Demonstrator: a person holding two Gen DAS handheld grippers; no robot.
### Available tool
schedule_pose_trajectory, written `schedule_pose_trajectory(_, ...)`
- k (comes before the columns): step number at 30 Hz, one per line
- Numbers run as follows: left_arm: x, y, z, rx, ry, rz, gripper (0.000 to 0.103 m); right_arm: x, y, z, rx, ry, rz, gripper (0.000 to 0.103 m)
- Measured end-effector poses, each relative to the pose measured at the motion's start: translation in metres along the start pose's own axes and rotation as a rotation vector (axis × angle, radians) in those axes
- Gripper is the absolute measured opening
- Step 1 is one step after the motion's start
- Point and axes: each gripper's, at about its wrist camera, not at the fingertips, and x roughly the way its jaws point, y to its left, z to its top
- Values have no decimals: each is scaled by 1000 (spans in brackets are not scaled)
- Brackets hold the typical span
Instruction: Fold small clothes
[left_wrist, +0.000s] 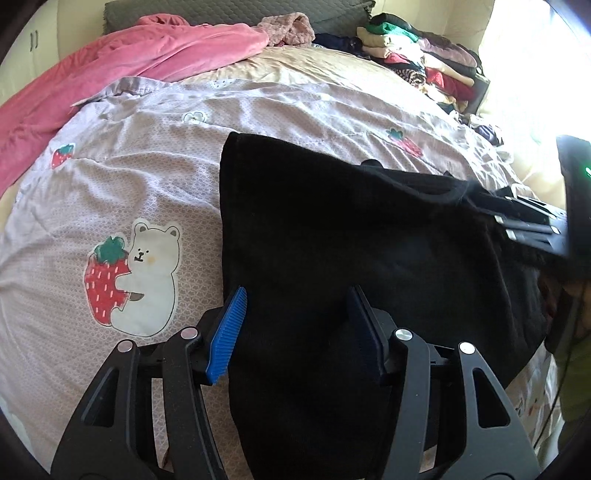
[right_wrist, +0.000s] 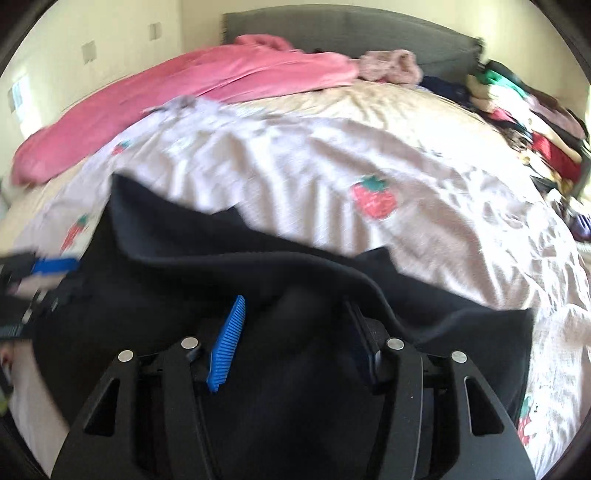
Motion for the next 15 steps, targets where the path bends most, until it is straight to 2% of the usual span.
schedule_pose_trajectory(4, -2, 4, -1, -21, -13, -4, 49, -3, -29, 9, 71, -31, -70, 52)
schedule_pose_trajectory(7, -7, 12, -3, -43, -31, -6, 50, -24, -58, 1, 138, -65, -82, 53)
schedule_pose_trajectory(11, -10, 27, -6, -110, -41, -39, 50, -63, -102, -30, 218, -105, -133, 54)
schedule_pose_trajectory(15, -6, 34, -2, -160, -52, -47, 50, -74, -139, -64, 278, -61, -190, 54)
